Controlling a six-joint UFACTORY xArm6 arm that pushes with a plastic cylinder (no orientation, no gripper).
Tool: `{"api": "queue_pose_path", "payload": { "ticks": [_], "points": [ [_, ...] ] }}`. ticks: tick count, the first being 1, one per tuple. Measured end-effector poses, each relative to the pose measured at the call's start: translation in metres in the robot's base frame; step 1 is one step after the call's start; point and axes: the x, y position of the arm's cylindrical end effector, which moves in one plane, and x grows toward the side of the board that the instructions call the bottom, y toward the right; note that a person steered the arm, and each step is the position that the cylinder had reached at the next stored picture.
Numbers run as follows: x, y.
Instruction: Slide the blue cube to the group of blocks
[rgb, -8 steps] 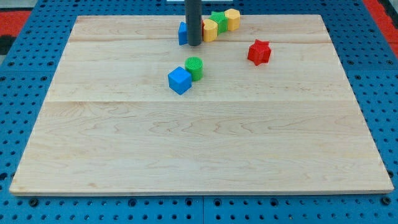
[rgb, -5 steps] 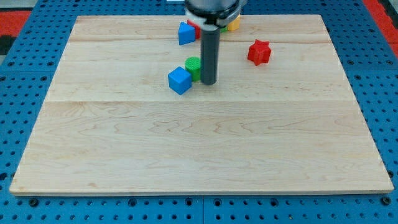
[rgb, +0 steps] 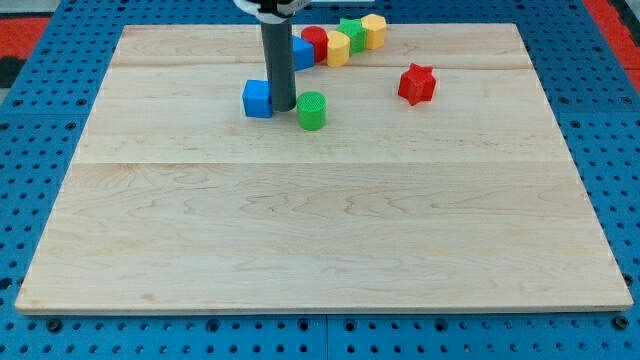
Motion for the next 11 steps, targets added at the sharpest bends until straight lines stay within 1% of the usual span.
{"api": "queue_pose_path", "payload": {
  "ticks": [1,2,3,4,5,6,8,9,10,11],
  "points": [
    [0.011,-0.011],
    [0.056,-0.014],
    [0.049,-0.033],
    [0.016,-0.032],
    [0.006,-0.049],
    [0.004,-0.112],
    [-0.001,-0.058],
    [-0.029,-0.077],
    [-0.037,-0.051],
    [-0.066,-0.04]
  ]
}}
